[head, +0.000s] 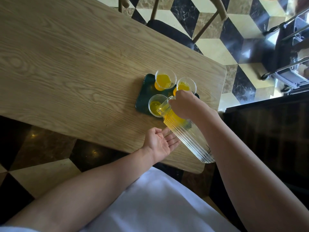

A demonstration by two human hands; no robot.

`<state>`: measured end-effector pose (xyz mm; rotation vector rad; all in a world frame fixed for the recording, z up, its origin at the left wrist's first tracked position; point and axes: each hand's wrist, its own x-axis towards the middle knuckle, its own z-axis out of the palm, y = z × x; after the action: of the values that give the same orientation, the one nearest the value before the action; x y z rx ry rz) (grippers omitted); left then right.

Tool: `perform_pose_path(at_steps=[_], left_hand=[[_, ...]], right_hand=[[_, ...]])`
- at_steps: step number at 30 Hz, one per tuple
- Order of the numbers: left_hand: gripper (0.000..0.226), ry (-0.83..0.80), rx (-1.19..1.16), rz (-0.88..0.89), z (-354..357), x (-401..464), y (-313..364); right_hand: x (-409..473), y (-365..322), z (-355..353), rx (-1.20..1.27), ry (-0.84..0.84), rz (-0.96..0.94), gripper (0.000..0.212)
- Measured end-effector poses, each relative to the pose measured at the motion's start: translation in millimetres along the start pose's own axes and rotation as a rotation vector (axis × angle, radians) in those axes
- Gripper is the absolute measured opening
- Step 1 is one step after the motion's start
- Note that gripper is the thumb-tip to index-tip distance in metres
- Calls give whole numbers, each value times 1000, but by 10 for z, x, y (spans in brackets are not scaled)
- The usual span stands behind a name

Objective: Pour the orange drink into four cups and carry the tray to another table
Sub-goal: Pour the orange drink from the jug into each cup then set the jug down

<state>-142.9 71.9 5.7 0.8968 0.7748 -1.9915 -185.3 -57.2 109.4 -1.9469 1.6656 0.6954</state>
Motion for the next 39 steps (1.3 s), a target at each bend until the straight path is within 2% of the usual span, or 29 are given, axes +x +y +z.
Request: perform_pose_path(at_steps=[16, 20, 28, 30, 32, 34, 36, 39], left_hand=[[59, -24, -80, 4, 77, 19, -25], [62, -52, -105, 10, 92, 27, -34], [77, -133, -191, 6, 149, -15, -35], [72, -152, -189, 10, 162, -21, -47], [52, -205, -178, 12, 178, -33, -75], [33, -262, -173, 7, 198, -63, -88], [33, -285, -160, 12, 189, -57, -105], [42, -259, -134, 29, 169, -27, -137]], right_hand=[[113, -136, -91, -78, 15, -17, 19], [177, -191, -114, -99, 13, -30, 14], [133, -339, -105, -273, -1, -89, 21], [138, -376, -119, -256, 10, -79, 19], [135, -422, -153, -254, 29, -74, 12], [118, -461, -207, -257, 40, -58, 13], [115, -489, -229, -279, 24, -61, 16], [121, -490, -193, -319, -39, -81, 6]])
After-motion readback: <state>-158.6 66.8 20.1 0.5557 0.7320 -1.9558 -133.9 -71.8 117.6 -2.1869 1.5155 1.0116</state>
